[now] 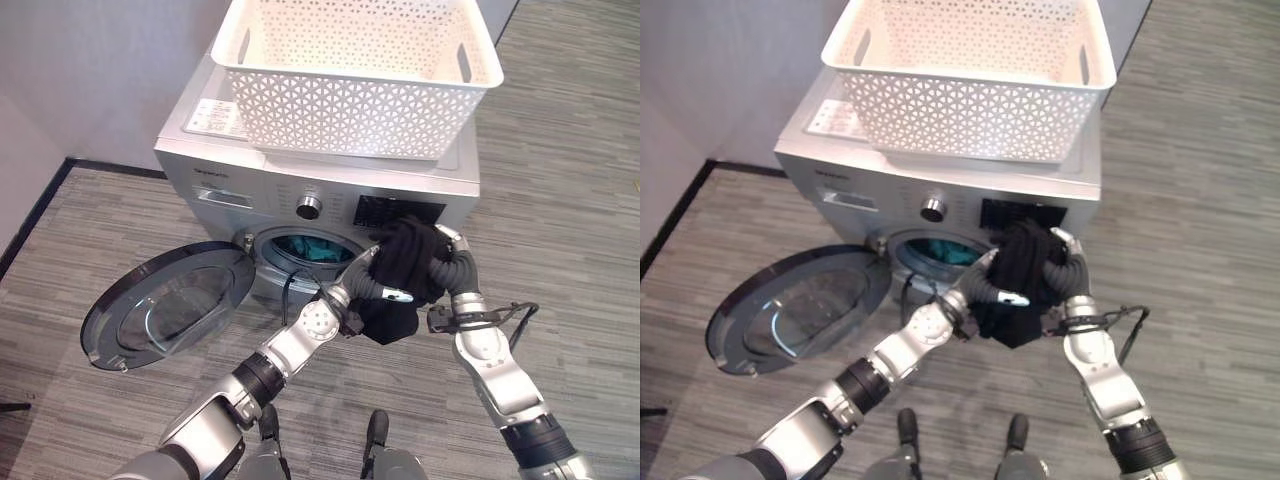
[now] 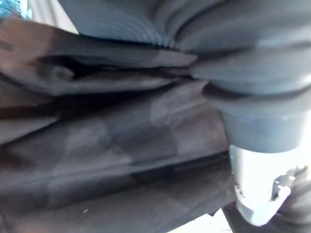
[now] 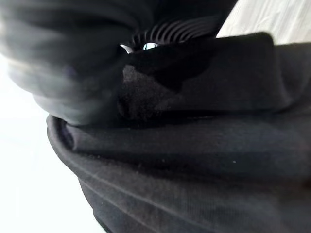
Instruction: Grab the laundry basket,head to the washer,open it,put in the laundry and shut it.
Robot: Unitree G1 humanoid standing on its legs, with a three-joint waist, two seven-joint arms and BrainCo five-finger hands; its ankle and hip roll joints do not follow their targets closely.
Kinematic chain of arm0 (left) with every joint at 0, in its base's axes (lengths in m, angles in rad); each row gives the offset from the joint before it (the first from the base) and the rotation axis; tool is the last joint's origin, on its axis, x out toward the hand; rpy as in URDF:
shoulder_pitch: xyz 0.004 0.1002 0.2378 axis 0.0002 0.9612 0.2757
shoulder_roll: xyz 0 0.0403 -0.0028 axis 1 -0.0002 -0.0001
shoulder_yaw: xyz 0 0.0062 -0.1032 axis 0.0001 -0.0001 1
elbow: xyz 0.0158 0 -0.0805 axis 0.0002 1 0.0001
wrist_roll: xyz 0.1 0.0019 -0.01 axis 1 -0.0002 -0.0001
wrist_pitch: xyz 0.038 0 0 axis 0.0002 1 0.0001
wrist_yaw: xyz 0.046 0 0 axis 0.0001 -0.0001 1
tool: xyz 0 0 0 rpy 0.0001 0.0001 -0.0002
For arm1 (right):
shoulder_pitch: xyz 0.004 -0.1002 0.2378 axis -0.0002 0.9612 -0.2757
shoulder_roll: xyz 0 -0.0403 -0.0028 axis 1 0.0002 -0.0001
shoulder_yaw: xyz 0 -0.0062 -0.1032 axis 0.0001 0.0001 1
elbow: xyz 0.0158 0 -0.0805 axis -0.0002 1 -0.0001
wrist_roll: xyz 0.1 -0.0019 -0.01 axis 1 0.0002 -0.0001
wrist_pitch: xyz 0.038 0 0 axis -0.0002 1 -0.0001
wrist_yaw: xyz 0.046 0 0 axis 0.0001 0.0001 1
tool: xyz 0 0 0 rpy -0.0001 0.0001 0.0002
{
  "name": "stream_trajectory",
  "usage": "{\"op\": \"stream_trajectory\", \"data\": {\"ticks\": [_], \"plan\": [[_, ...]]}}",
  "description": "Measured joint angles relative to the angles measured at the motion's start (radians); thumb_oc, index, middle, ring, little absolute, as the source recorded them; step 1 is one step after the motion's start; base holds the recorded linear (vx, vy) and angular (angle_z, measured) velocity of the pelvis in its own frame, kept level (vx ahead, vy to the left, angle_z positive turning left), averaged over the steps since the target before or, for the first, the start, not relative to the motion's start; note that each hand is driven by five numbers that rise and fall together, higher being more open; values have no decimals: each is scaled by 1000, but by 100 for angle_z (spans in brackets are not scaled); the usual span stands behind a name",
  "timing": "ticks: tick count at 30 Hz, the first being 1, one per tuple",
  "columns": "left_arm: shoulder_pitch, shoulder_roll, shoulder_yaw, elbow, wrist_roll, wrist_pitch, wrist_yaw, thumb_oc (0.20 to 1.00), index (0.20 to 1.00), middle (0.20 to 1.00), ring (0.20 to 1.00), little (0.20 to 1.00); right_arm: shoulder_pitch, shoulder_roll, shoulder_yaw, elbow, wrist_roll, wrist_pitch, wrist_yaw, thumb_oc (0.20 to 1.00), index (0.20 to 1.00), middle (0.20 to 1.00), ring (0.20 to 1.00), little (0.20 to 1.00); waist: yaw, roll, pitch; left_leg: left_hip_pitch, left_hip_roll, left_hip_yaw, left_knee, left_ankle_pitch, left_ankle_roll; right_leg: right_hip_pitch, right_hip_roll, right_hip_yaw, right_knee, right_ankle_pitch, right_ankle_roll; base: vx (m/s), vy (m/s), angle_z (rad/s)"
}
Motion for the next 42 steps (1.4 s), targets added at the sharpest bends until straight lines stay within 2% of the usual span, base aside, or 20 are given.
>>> {"op": "stream_trajectory", "data": {"ticks": [6, 7, 8, 9, 19, 21, 22, 23, 25, 29, 33, 38, 42], "plan": [[-4, -31, -11, 78, 0, 4, 0, 1000, 1000, 1000, 1000, 1000, 11, 0, -13, 0, -3, 0, -16, 200, 200, 200, 200, 200, -7, 0, 0, 2, 1, 11, 0, -1, 0, -6, 0, 13, 0, 1, -1, 0, 2, -4], [-5, -30, -12, 78, 0, 4, 0, 878, 878, 878, 878, 878, 10, 0, -13, 0, -3, 0, -16, 200, 200, 200, 200, 200, -5, -1, 0, 1, 2, 17, 0, -2, 1, -11, 0, 20, 0, 2, -2, -1, 10, -15], [-5, -29, -12, 78, 0, 4, 1, 878, 878, 878, 878, 878, 10, 0, -13, 0, -3, 0, -16, 200, 200, 200, 200, 200, -4, -1, 1, 1, 2, 22, -1, -2, 1, -15, 0, 25, 0, 3, -1, -4, 9, -13], [-5, -29, -13, 79, 1, 4, 1, 200, 200, 200, 200, 200, 11, 0, -13, 0, -3, 0, -16, 200, 200, 200, 200, 200, -6, -1, 1, 1, 2, 24, -1, -2, 1, -16, -1, 27, 0, 5, -2, -4, 1, -11], [0, -25, -13, 86, 15, 3, 46, 200, 200, 200, 200, 200, 14, 0, -6, 0, 15, 0, -16, 200, 200, 200, 200, 200, -4, -7, 5, 3, 3, 28, -1, -2, 1, -16, 0, 31, 0, 6, -2, -1, 0, -1], [2, -25, -6, 86, 20, 4, 58, 200, 200, 200, 200, 200, 14, 0, -3, 0, 17, 0, -16, 256, 256, 256, 256, 256, -5, -9, 6, 3, 3, 28, -1, -2, 1, -16, 0, 30, 0, 6, -2, 0, 0, 0], [4, -27, 3, 87, 22, 4, 65, 200, 200, 200, 200, 200, 14, 0, 0, 0, 14, 0, -17, 391, 391, 391, 391, 391, -4, -10, 7, 4, 3, 27, -1, -2, 1, -16, 0, 31, 0, 6, -2, 0, 0, 0], [5, -26, 8, 87, 22, 4, 80, 200, 200, 200, 200, 200, 14, 0, 0, 0, 13, 0, -17, 492, 492, 492, 492, 492, -3, -12, 8, 4, 3, 27, -1, -2, 1, -16, 0, 30, 0, 6, -2, 0, 0, 0], [9, -25, 16, 91, 22, 4, 95, 200, 200, 200, 200, 200, 14, 0, 6, 0, 8, 0, -18, 1000, 1000, 1000, 1000, 1000, -3, -13, 9, 4, 3, 27, -1, -2, 1, -16, 0, 30, 0, 6, -2, 0, 0, 0], [35, -19, 52, 138, 16, 6, 122, 200, 200, 200, 200, 200, 13, 0, 9, 0, -5, 0, -19, 1000, 1000, 1000, 1000, 1000, -3, -18, 13, 3, 4, 27, -1, -2, 1, -16, 2, 30, 0, 6, -2, 0, 0, 0], [78, 23, 66, 135, -6, 6, 120, 200, 200, 200, 200, 200, 17, 0, 8, 2, -4, -1, -17, 1000, 1000, 1000, 1000, 1000, -2, -20, 13, 3, 5, 27, -1, -2, 1, -16, 2, 30, 0, 6, -2, 0, 0, 0], [162, 63, 165, 109, -110, -1, 118, 200, 200, 200, 200, 200, 84, -4, -1, 55, -6, 4, -10, 1000, 1000, 1000, 1000, 1000, 0, -36, 25, 1, 6, 26, -1, -2, 1, -18, 3, 29, 0, 6, -1, -30, 1, 0], [217, 95, 234, 65, -130, -14, 109, 200, 200, 200, 200, 200, 152, -3, -37, 140, -12, 13, 12, 1000, 1000, 1000, 1000, 1000, 1, -39, 27, -18, 8, 27, -1, -2, 1, -37, 5, 30, -1, 5, -1, -9, 0, 0]]}}
